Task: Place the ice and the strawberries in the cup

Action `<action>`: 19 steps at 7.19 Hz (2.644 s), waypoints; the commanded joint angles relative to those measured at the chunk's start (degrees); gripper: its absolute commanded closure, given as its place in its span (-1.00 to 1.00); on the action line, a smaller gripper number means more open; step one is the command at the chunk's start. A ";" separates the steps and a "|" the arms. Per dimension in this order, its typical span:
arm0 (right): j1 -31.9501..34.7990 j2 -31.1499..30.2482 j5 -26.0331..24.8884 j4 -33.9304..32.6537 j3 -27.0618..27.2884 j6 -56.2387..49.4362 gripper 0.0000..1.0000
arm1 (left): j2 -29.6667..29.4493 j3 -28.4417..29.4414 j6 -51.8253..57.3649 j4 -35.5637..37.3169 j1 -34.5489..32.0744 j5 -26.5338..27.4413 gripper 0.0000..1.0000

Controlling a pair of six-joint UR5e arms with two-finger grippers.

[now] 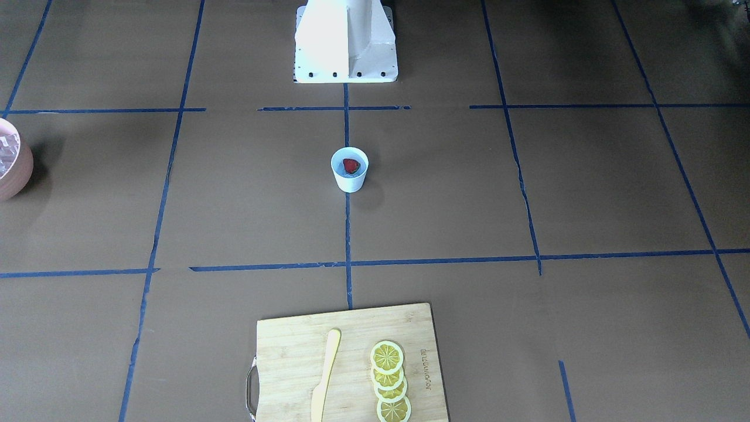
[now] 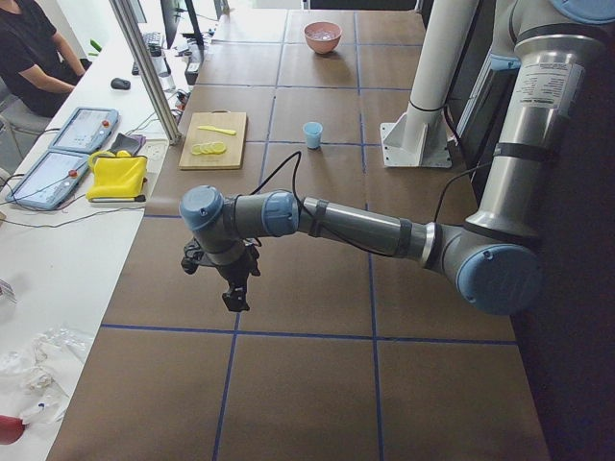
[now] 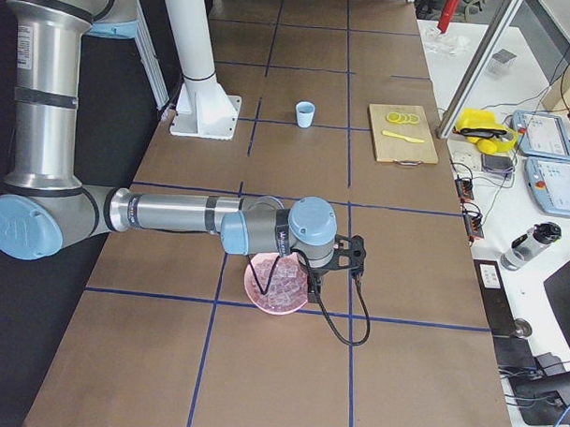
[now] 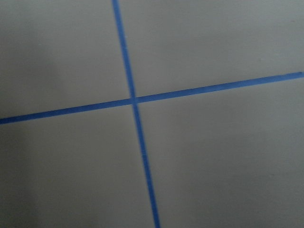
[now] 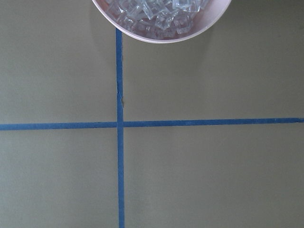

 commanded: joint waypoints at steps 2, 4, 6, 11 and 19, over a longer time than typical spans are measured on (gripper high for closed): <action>0.00 0.15 0.01 0.97 0.36 0.27 -0.99 | 5.34 3.36 -0.51 -12.55 -2.49 -4.01 -1.00; 0.00 -0.03 0.01 0.97 0.53 0.27 -0.99 | 5.52 2.48 -0.34 -12.56 -4.51 -3.74 -1.00; 0.00 0.06 -0.25 0.97 0.27 0.27 -0.99 | 5.52 0.02 -0.43 -12.38 -7.23 -3.57 -1.00; 0.00 0.06 -0.25 0.97 0.36 0.27 -0.99 | 5.69 0.28 -0.52 -12.20 -7.16 -2.78 -1.00; 0.00 -0.20 -0.16 0.97 0.27 0.36 -0.99 | 5.61 0.63 -0.52 -12.20 -7.16 -2.60 -1.00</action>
